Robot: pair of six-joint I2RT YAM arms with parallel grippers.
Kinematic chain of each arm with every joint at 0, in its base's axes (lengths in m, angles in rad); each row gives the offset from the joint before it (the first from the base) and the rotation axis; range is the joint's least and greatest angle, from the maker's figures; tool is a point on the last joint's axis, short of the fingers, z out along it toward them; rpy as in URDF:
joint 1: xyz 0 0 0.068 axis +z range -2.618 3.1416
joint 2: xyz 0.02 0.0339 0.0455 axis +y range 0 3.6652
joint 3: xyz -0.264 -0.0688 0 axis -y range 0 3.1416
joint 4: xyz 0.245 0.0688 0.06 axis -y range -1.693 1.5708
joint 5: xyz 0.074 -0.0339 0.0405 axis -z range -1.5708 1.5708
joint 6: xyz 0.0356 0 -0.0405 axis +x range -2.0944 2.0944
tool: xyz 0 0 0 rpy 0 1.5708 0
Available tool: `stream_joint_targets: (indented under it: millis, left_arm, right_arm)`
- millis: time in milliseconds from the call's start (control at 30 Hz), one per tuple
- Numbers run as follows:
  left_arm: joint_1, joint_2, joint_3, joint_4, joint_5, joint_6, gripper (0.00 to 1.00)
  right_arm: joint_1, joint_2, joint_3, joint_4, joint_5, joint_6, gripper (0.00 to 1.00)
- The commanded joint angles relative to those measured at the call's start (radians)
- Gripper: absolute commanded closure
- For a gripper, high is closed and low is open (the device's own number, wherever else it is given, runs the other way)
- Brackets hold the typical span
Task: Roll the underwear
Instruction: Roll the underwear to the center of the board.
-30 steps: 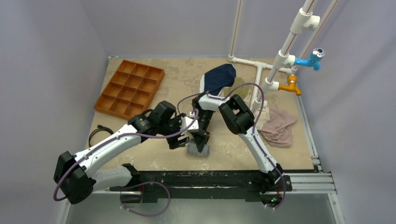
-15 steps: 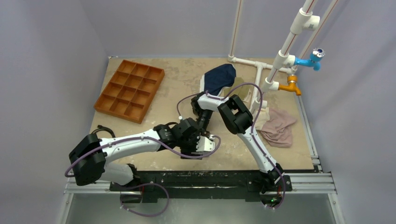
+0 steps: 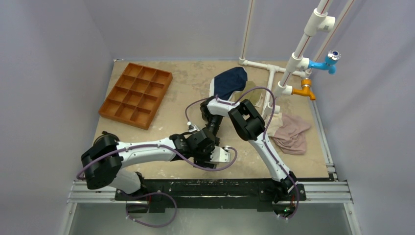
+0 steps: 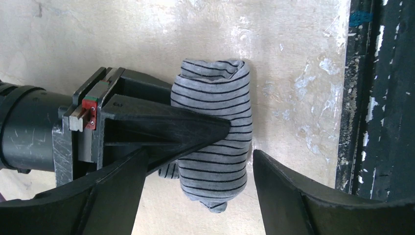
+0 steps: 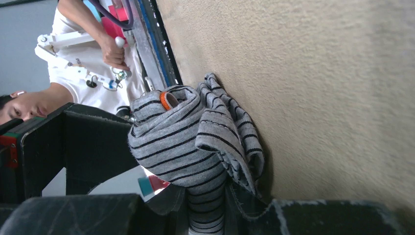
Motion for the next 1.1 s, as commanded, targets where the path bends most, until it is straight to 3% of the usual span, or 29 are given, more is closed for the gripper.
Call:
stream_joint_targets:
  millis: [0,167,333,1067]
  left_arm:
    - [-0.003,-0.059,-0.035,0.017,-0.03,-0.003,0.23]
    - [0.0,-0.161,-0.104,0.022,-0.039,0.002,0.22]
    - [0.003,-0.16,-0.111,0.027,-0.017,-0.003,0.22]
    - [0.003,0.101,0.049,0.028,-0.056,-0.112,0.24]
  right_arm:
    - [-0.027,0.117,-0.008,0.256,0.283,-0.089,0.92]
    - [-0.025,0.118,-0.007,0.258,0.285,-0.086,0.93]
    - [-0.026,0.12,-0.005,0.259,0.286,-0.081,0.93]
    - [-0.027,0.105,-0.021,0.26,0.276,-0.098,0.92]
